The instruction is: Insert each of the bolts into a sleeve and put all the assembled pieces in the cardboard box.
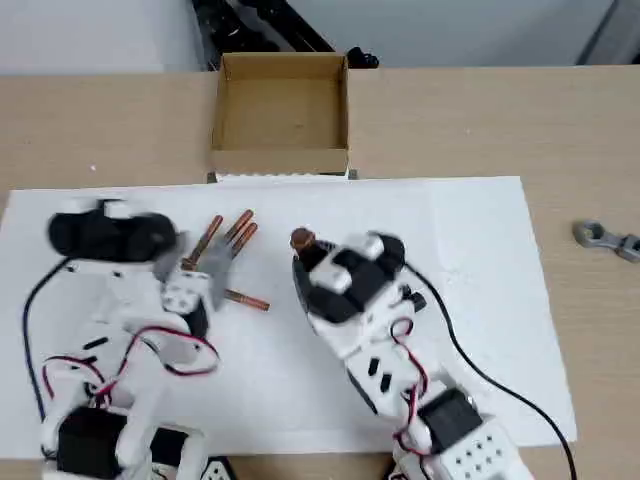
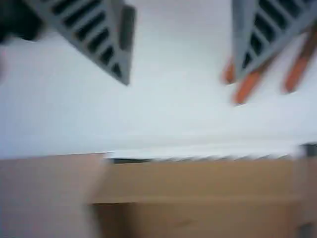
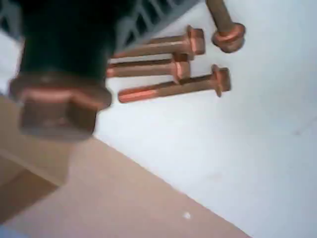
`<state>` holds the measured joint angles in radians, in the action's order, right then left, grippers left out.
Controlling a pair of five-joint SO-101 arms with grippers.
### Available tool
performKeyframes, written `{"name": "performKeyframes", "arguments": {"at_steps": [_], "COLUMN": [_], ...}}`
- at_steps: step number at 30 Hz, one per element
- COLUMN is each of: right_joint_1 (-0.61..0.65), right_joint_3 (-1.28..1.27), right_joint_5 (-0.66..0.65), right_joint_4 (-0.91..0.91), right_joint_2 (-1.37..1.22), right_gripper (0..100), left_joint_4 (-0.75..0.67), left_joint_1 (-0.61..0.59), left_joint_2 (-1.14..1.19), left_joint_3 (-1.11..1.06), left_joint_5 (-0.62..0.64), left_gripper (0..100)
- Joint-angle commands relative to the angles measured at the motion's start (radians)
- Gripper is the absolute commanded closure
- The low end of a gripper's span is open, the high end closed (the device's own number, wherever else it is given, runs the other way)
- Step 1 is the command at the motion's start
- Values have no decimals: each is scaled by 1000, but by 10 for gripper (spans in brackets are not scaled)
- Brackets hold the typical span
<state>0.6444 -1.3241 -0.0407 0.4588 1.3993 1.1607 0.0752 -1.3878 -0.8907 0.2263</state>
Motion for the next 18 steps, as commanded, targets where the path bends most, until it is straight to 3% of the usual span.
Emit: {"name": "performKeyframes", "arguments": {"at_steps": [1, 7, 13, 18], "right_joint_1": [-45, -120, -203, -237], "right_joint_3": [178, 450, 672, 812], "right_joint_5": [9, 5, 9, 5], "right_joint_4": [-42, -31, -39, -58], "right_joint_2": [-194, -515, -812, -978], "right_gripper": [998, 998, 998, 998], "left_joint_4": [-37, -38, -38, -60], "left_joint_1": [-175, -321, -342, -338], "left_joint_2": [0, 0, 0, 0], "left_joint_3": [-70, -159, -225, -286], "left_joint_5": [-9, -78, -158, -232], "left_gripper": [903, 907, 998, 994]}}
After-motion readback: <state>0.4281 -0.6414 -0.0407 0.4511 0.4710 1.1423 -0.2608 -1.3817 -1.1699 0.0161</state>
